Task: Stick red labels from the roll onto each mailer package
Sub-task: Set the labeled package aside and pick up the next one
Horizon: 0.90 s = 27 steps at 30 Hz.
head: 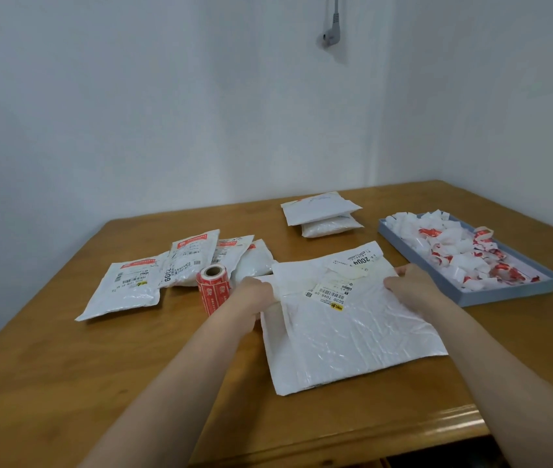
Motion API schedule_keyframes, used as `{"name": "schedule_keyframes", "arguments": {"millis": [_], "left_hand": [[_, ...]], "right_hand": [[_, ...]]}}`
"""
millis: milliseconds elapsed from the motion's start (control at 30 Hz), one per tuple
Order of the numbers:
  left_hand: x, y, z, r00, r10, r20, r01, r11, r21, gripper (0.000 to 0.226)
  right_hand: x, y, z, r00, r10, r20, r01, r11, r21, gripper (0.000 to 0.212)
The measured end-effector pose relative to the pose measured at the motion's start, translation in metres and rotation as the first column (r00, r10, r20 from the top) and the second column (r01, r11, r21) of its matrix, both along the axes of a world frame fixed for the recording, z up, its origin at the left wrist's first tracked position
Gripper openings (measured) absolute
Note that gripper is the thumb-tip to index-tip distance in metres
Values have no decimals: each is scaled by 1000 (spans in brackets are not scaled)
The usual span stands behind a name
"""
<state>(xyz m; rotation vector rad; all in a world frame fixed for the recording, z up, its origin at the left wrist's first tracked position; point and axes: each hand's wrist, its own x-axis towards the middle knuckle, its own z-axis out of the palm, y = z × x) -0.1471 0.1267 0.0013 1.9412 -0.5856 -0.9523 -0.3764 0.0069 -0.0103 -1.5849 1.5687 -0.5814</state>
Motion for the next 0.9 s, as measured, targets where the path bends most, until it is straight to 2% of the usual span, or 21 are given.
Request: {"name": "schedule_keyframes", "arguments": {"millis": [133, 267, 400, 500, 567, 667, 800, 900], "left_hand": [[-5, 3, 2, 988, 98, -123, -102, 995, -20, 60], [-3, -1, 4, 960, 183, -214, -199, 978, -59, 52], [-5, -1, 12, 959, 76, -272, -123, 979, -160, 37], [-7, -4, 12, 934, -33, -357, -76, 955, -287, 36], [-8, -5, 14, 914, -59, -401, -95, 931, -353, 33], [-5, -7, 19, 919, -16, -395, -139, 922, -362, 38], [2, -1, 31, 901, 71, -428, -234, 910, -341, 24], [15, -2, 38, 939, 120, -321, -259, 861, -438, 26]], "right_hand": [[-5, 2, -2, 1000, -15, 27, 15, 1000, -4, 34], [-8, 1, 0, 997, -41, 61, 41, 999, 7, 22], [-9, 2, 0, 994, -57, 97, 57, 998, 5, 28], [-7, 3, 1, 991, -58, 123, 59, 998, -7, 29], [-5, 3, 0, 987, -57, 147, 60, 998, -20, 23], [-4, 4, -1, 980, -62, 188, 68, 997, -28, 5], [-1, -1, -3, 979, -68, 190, 76, 996, -39, 7], [2, -8, -7, 985, -83, 151, 95, 993, -71, 36]]}}
